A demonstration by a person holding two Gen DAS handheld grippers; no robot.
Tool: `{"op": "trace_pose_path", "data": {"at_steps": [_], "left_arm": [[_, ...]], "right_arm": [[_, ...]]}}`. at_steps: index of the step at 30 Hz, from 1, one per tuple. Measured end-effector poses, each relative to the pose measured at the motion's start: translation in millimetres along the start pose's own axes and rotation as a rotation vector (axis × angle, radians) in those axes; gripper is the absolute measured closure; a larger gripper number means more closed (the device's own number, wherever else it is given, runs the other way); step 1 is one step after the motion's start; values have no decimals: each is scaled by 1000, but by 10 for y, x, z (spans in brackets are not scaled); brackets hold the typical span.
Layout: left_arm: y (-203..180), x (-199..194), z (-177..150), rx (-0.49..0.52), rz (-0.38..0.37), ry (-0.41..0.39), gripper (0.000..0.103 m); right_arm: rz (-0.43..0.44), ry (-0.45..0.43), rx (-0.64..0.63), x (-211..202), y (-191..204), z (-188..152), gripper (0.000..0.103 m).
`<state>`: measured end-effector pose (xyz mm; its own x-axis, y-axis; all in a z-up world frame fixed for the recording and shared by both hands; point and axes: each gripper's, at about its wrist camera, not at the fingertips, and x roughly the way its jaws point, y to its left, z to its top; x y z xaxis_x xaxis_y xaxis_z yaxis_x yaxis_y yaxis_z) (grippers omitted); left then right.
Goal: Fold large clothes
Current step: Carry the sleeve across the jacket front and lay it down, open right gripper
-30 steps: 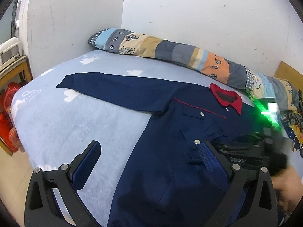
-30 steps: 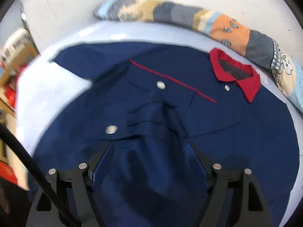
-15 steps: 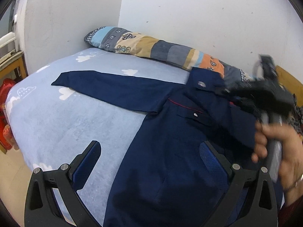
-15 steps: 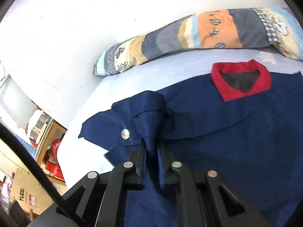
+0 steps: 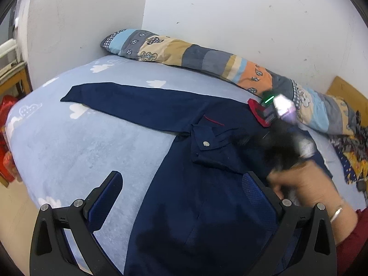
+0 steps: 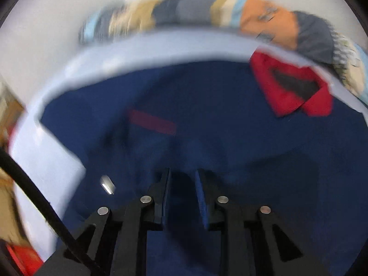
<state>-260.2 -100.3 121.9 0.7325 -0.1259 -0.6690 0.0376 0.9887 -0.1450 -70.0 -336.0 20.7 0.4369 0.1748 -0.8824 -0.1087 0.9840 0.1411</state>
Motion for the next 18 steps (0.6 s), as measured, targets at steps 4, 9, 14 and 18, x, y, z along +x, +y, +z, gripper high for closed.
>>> {"op": "trace_pose_path", "data": {"at_steps": [4,9,14,18], "left_arm": [[0,40,-19,10,0,15,0],[-49,65,-34,20,-7,21,0],[-243,82,-91,86,-27,16,0],[-408,90,-138,150,-38,1,0]], "right_arm": [[-15,-17,-25,-74,96,32,79],[-109,-171,7,-687,-196,-123,35],[-208,-115,229,-671,-1072,-481,35],[-147,-5,263,-555,-1443,-801,35]]}}
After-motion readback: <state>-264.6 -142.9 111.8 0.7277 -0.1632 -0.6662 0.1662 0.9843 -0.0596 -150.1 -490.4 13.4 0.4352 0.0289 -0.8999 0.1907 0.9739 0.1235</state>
